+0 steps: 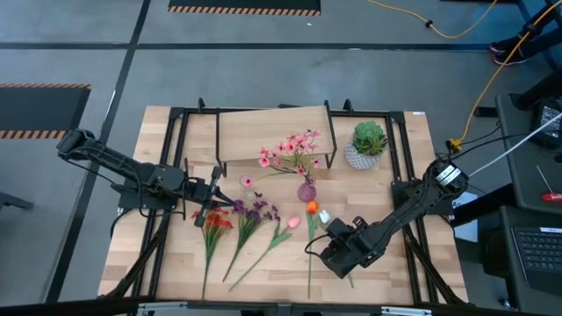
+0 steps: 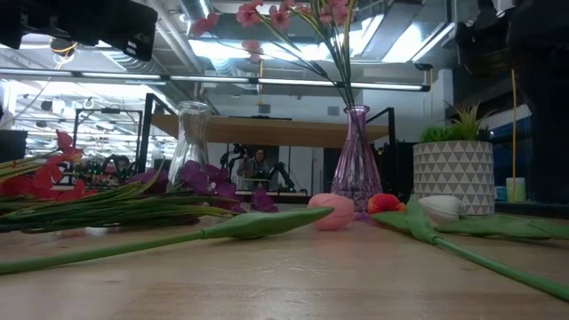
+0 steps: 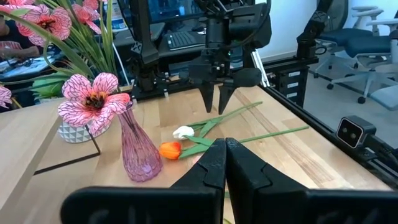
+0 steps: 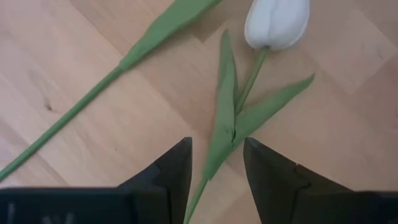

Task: Pick and place flowers into a vace then onto a shelf
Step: Put the white flower into the pink vase

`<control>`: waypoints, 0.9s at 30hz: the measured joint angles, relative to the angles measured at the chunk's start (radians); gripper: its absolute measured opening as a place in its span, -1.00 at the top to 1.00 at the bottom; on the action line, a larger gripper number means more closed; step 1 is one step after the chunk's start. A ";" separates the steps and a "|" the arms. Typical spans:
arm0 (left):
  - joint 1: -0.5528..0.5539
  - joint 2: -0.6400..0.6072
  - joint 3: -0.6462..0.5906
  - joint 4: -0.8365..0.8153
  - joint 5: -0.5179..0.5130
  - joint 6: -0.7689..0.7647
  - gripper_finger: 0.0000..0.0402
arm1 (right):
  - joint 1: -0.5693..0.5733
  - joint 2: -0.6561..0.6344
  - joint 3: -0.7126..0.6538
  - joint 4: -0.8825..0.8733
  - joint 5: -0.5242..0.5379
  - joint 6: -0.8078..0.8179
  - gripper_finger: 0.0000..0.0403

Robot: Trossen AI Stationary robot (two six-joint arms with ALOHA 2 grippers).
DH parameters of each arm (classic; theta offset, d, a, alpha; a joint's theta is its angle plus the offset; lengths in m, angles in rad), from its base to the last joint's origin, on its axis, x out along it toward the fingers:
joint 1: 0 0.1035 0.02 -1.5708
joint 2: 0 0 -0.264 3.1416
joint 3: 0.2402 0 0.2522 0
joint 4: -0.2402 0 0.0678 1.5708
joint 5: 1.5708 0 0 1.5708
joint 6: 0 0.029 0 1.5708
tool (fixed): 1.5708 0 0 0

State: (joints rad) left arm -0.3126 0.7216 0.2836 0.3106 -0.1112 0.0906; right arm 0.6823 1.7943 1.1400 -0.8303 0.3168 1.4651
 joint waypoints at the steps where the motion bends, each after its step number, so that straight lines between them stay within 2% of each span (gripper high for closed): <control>1: 0.000 0.000 0.000 0.000 0.000 0.000 0.98 | 0.000 0.000 0.000 0.000 0.000 0.000 0.27; 7: 0.000 0.000 0.000 0.000 0.000 0.000 0.98 | 0.000 0.004 0.000 0.000 0.002 0.000 0.27; 15: 0.000 0.000 0.000 -0.001 0.000 0.000 0.98 | 0.001 0.074 0.000 0.016 -0.030 -0.003 0.27; 20: 0.000 0.000 0.000 0.000 0.000 0.000 0.98 | -0.004 0.079 0.000 0.010 0.020 -0.003 0.27; 27: 0.000 0.000 0.000 -0.001 0.000 -0.001 0.98 | -0.021 0.103 0.000 0.019 0.011 -0.001 0.27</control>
State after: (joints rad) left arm -0.3126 0.7217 0.2836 0.3099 -0.1112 0.0898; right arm 0.6608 1.8969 1.1397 -0.8114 0.3276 1.4643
